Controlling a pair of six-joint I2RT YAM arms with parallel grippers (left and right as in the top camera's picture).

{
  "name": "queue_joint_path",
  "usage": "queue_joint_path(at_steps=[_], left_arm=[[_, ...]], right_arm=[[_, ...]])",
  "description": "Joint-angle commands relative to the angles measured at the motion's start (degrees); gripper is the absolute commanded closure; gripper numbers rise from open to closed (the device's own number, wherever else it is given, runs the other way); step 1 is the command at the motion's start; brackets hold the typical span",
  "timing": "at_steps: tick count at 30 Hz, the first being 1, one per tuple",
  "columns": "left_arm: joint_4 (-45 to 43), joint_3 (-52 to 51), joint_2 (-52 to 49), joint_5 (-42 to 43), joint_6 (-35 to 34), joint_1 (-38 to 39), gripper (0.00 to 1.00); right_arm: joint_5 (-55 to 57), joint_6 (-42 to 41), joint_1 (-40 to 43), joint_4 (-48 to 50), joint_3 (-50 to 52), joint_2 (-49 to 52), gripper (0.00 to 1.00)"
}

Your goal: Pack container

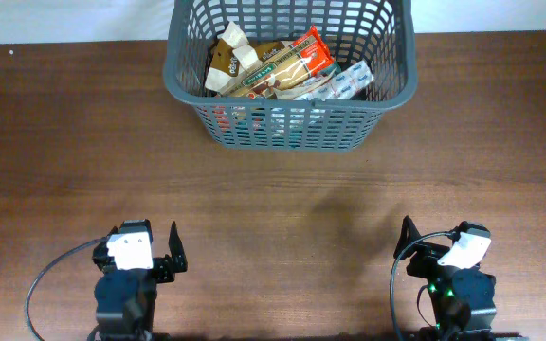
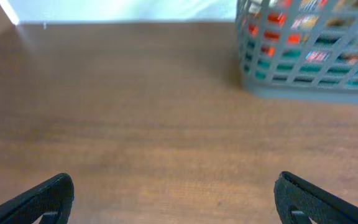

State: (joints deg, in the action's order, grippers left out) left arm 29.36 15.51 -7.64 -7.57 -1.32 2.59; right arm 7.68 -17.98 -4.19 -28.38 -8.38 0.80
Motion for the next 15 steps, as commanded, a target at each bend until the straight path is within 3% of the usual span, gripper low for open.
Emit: queue_joint_path(at_steps=[1,15], left_arm=[[-0.15,-0.48,3.65,-0.39,0.68,0.81,0.01],[6.19,-0.52,7.34,-0.39,0.68,1.05,0.01]], right_arm=[[0.92,-0.33,-0.26,-0.02,0.46,-0.59,0.01],[0.92,-0.33,-0.26,-0.02,0.46,-0.59,0.01]])
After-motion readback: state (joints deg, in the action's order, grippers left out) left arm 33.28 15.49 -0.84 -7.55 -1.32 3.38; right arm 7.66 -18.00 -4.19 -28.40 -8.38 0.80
